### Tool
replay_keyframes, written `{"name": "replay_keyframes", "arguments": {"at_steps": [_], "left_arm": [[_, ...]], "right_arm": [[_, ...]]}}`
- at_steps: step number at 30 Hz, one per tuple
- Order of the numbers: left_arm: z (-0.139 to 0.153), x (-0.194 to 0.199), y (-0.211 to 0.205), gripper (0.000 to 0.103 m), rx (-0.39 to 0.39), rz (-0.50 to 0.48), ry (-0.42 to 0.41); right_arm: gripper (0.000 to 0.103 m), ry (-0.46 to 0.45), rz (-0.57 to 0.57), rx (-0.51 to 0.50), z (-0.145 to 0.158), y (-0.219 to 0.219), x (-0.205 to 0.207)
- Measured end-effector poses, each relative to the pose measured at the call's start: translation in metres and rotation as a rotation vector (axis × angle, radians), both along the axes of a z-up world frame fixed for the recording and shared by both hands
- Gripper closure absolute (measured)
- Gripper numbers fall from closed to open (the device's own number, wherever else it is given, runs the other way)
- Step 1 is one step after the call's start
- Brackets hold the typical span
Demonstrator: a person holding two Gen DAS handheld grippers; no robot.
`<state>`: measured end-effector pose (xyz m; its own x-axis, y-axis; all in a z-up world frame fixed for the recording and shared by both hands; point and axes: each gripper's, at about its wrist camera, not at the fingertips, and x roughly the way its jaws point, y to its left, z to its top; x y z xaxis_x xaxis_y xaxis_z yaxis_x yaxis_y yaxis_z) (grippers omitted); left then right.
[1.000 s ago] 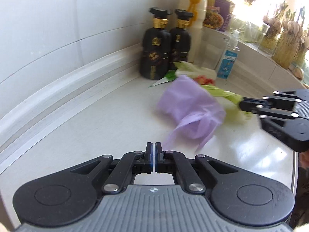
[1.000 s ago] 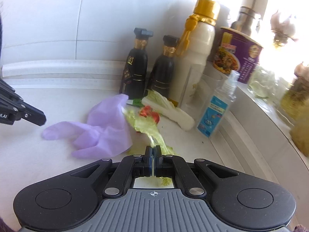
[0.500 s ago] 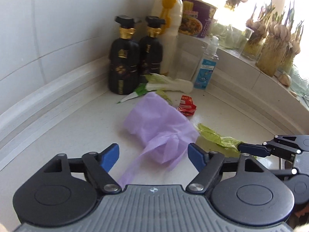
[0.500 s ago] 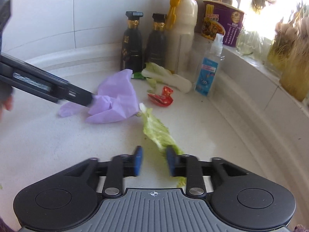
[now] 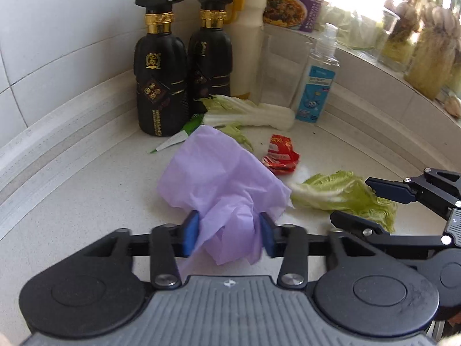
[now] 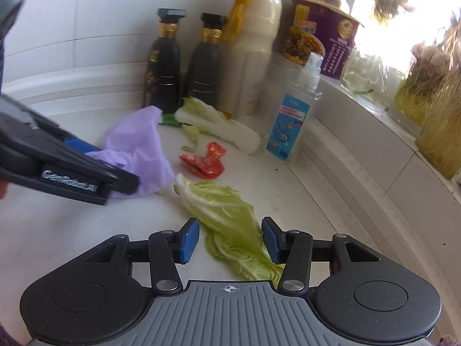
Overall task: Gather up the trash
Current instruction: 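Close the left tool on the purple glove while the right tool grips a cabbage leaf, then lift the purple glove and cabbage leaf off the counter toward the bin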
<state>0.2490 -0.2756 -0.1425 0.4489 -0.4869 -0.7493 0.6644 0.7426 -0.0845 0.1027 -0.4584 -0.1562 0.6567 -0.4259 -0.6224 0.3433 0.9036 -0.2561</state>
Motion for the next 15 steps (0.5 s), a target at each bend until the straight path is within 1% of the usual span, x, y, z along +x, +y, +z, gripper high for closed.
{"name": "replay_keyframes", "arguments": {"at_steps": [1,2,3,5,6,7,9,13,14,15], "left_arm": [[0.001,0.001,0.000,0.075,0.001,0.008,0.002],[0.001,0.002,0.000,0.082,0.004,0.016,0.003],[0.001,0.004,0.000,0.086,0.006,0.025,0.005],[0.002,0.006,0.002,0.090,0.008,0.035,0.014],[0.003,0.006,0.003,0.091,0.010,0.040,0.019],[0.004,0.007,0.003,0.092,0.012,0.047,0.023],[0.005,0.007,0.006,0.094,0.015,0.057,0.029],[0.011,0.007,0.013,0.096,0.018,0.070,0.038],[0.013,0.007,0.015,0.097,0.018,0.074,0.042],[0.015,0.007,0.017,0.097,0.018,0.079,0.045]], "right_arm": [[0.056,-0.005,-0.007,0.015,0.000,-0.004,0.002],[0.056,-0.010,-0.014,0.029,-0.001,-0.009,0.004],[0.057,-0.020,-0.019,0.046,-0.001,-0.013,0.006],[0.059,-0.036,-0.032,0.088,0.000,-0.020,0.008],[0.063,-0.044,-0.035,0.110,0.000,-0.024,0.009],[0.070,-0.052,-0.034,0.135,0.000,-0.026,0.010],[0.076,-0.061,-0.034,0.166,0.000,-0.028,0.010],[0.092,-0.054,-0.038,0.145,0.000,-0.021,0.010],[0.093,-0.055,-0.044,0.149,0.001,-0.021,0.009],[0.097,-0.060,-0.050,0.164,0.003,-0.022,0.009]]}}
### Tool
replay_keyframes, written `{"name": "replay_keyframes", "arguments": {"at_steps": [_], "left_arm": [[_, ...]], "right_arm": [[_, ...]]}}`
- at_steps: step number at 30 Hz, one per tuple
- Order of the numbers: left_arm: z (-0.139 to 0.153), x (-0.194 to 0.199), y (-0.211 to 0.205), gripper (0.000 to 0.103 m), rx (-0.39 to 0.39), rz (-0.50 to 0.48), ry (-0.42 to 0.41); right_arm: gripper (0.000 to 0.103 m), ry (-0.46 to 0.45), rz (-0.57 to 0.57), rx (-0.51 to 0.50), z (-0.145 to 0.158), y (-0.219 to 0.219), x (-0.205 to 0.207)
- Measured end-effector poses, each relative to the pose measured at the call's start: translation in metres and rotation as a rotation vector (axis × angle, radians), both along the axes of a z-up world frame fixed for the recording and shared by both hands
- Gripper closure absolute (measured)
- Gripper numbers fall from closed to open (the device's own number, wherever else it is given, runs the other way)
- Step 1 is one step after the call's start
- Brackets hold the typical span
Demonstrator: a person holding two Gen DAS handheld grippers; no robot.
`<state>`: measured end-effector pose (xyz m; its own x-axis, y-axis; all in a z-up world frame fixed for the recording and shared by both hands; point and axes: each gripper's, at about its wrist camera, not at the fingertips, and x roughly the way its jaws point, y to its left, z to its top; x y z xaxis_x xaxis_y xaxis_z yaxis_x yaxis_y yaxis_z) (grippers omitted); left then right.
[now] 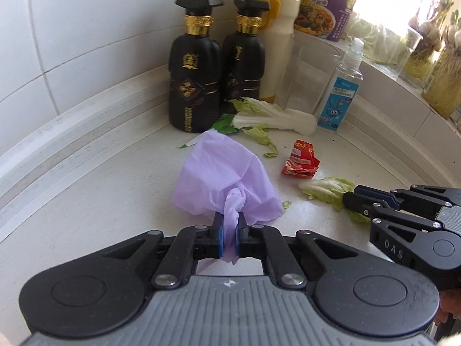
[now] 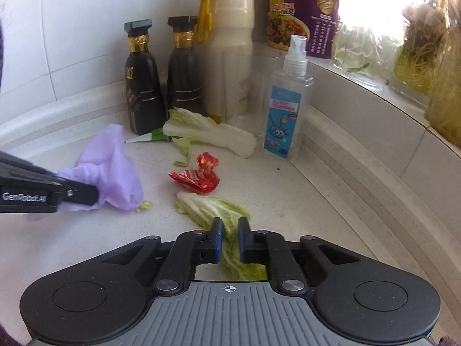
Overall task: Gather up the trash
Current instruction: 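Lift the purple glove and cabbage leaf off the counter toward the bin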
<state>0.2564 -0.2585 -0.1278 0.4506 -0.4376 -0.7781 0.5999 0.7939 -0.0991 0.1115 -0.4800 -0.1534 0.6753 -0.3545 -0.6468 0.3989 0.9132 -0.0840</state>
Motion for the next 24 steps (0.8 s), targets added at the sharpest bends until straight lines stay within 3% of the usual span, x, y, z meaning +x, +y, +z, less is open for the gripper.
{"name": "replay_keyframes", "arguments": {"at_steps": [7,24], "left_arm": [[0.013,-0.002,0.022,0.098,-0.005,0.042,0.028],[0.052,-0.036,0.084,0.098,-0.048,0.107,0.077]], "right_arm": [[0.102,-0.054,-0.027,0.106,0.017,0.003,-0.007],[0.103,-0.120,-0.037,0.191,0.072,0.051,-0.043]]}}
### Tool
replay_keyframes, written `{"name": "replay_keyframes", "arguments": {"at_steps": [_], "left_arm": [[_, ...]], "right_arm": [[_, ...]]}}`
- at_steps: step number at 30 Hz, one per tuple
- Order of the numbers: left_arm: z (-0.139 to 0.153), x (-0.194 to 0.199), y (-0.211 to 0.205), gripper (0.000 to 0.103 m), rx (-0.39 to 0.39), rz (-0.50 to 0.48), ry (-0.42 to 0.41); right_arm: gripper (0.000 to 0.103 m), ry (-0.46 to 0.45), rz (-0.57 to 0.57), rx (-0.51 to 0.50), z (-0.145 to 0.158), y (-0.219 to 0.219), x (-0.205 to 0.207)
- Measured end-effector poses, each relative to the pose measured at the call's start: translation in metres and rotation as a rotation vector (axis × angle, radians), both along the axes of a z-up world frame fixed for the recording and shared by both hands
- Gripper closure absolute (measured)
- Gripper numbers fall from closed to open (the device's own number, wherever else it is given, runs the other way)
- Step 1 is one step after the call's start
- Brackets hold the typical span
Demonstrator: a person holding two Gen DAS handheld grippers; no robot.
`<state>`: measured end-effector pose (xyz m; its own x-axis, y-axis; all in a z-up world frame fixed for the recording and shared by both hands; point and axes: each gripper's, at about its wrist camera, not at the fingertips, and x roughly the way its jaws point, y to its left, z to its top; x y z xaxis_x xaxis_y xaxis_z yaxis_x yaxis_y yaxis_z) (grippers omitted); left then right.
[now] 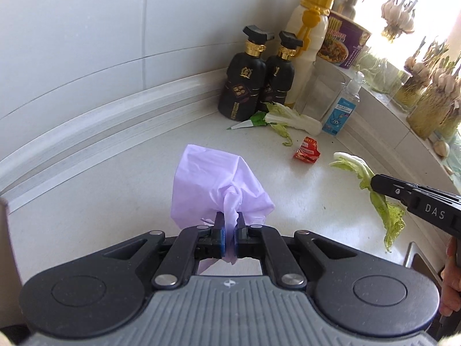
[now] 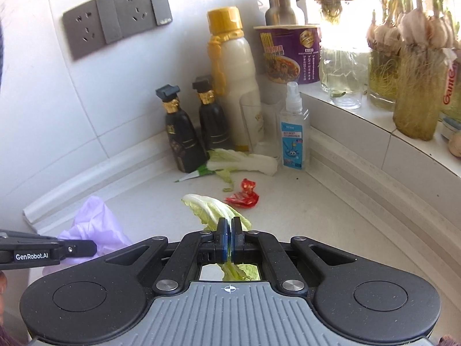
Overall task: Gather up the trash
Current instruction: 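Lift the purple glove and cabbage leaf off the counter toward the bin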
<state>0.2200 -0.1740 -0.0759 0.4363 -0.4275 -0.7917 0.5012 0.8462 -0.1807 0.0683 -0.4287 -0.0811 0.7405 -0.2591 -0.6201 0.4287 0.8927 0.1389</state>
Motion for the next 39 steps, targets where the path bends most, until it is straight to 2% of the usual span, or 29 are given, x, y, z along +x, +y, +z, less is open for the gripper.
{"name": "replay_keyframes", "arguments": {"at_steps": [9,17,29,39], "left_arm": [[0.021,-0.031,0.043,0.098,-0.009,0.027,-0.008],[0.035,-0.061,0.086,0.098,-0.025,0.056,-0.007],[0.043,-0.093,0.149,0.098,-0.063,0.128,-0.002],[0.033,-0.111,0.202,0.098,-0.104,0.223,0.033]], "right_arm": [[0.103,0.012,0.036,-0.018,0.023,0.047,-0.020],[0.103,0.033,0.116,-0.048,0.037,0.108,-0.031],[0.103,0.034,0.217,-0.041,0.046,0.184,-0.040],[0.103,0.024,0.275,-0.006,0.047,0.233,-0.044]]}}
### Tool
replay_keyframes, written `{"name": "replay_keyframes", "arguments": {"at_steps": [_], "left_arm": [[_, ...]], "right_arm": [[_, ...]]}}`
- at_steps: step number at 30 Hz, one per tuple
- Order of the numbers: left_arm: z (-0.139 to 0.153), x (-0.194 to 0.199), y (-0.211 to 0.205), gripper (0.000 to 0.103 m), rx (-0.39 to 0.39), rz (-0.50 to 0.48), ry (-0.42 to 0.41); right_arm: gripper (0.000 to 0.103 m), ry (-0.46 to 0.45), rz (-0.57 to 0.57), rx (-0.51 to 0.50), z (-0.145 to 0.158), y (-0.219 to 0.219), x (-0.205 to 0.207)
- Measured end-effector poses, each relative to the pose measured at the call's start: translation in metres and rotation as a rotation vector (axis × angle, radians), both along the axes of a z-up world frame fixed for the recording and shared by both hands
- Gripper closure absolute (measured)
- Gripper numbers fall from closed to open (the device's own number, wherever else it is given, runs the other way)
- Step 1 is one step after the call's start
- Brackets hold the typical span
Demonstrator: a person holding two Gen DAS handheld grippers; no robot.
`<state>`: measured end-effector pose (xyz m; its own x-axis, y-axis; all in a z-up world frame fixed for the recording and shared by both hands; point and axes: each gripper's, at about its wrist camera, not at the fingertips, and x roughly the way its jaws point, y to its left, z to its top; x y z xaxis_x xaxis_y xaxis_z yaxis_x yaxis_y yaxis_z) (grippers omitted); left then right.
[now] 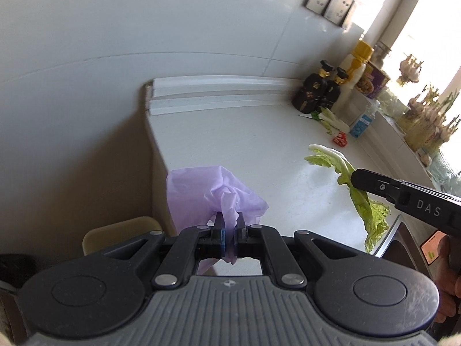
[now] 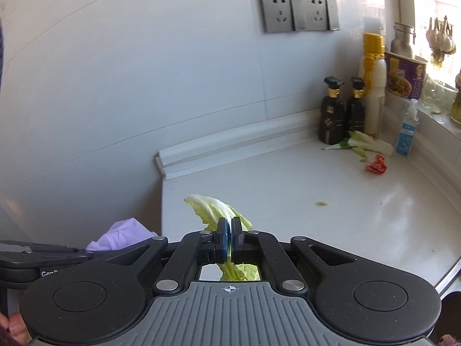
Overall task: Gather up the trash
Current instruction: 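Lift the purple glove and cabbage leaf off the counter toward the bin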
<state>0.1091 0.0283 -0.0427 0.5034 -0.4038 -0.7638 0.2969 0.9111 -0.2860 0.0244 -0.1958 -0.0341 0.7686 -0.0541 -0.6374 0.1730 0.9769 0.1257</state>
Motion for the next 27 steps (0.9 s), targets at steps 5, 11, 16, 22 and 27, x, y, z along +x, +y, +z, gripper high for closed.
{"name": "replay_keyframes", "arguments": {"at_steps": [5,11,16,22,27], "left_arm": [[-0.011,-0.005,0.030,0.098,-0.013,0.066,0.023],[-0.036,-0.008,0.073,0.098,-0.063,0.161,0.089],[-0.062,-0.007,0.100,0.098,-0.100,0.237,0.146],[-0.090,-0.005,0.119,0.098,-0.099,0.319,0.190],[-0.112,0.001,0.121,0.098,-0.087,0.326,0.225]], "right_arm": [[0.103,0.000,0.033,0.030,-0.005,0.027,-0.002],[0.103,0.026,0.096,0.046,-0.018,0.060,0.007],[0.103,0.053,0.168,0.040,-0.029,0.087,0.024],[0.102,0.113,0.266,0.035,-0.054,0.117,0.055],[0.102,0.180,0.334,0.020,-0.083,0.140,0.083]]}}
